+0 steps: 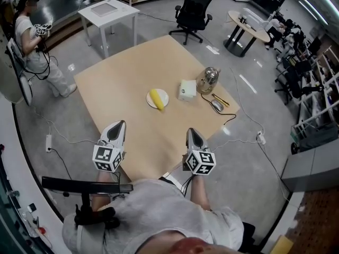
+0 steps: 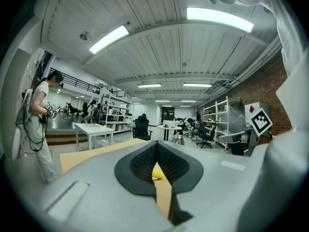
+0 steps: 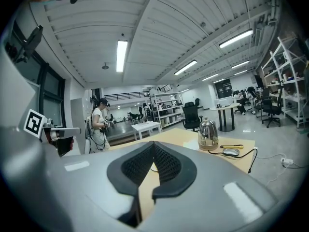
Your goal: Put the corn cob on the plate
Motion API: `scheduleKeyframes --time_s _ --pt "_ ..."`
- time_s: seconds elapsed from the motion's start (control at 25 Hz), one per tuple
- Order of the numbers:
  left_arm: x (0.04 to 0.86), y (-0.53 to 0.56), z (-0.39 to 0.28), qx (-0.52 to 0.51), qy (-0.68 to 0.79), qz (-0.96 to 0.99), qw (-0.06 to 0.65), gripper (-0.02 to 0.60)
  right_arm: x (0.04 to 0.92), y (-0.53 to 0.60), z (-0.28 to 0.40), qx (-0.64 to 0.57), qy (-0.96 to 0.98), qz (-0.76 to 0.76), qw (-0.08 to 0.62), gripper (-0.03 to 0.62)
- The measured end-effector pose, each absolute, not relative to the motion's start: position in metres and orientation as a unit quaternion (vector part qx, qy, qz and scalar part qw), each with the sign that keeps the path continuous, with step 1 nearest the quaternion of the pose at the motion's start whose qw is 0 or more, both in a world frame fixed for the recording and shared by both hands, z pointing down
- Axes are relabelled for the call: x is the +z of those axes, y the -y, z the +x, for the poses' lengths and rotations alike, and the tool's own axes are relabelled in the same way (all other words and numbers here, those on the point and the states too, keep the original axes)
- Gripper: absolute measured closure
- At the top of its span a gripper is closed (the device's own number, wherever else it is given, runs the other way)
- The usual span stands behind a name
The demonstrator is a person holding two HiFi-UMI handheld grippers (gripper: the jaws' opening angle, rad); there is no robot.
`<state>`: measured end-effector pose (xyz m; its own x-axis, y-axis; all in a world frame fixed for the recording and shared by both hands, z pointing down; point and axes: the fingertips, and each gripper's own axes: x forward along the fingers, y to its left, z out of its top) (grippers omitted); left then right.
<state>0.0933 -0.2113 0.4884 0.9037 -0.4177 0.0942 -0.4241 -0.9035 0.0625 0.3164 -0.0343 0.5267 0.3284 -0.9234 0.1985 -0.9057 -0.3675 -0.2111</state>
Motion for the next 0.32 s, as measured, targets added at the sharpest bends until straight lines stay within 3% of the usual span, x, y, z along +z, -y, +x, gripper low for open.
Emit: scheduleKeyframes --time_s 0.32 --pt "0.4845 0.2155 0.0961 0.039 0.218 0.974 0.04 0.561 0.5224 0.0405 0.3188 -0.142 -0.566 -0.812 0.032 0.588"
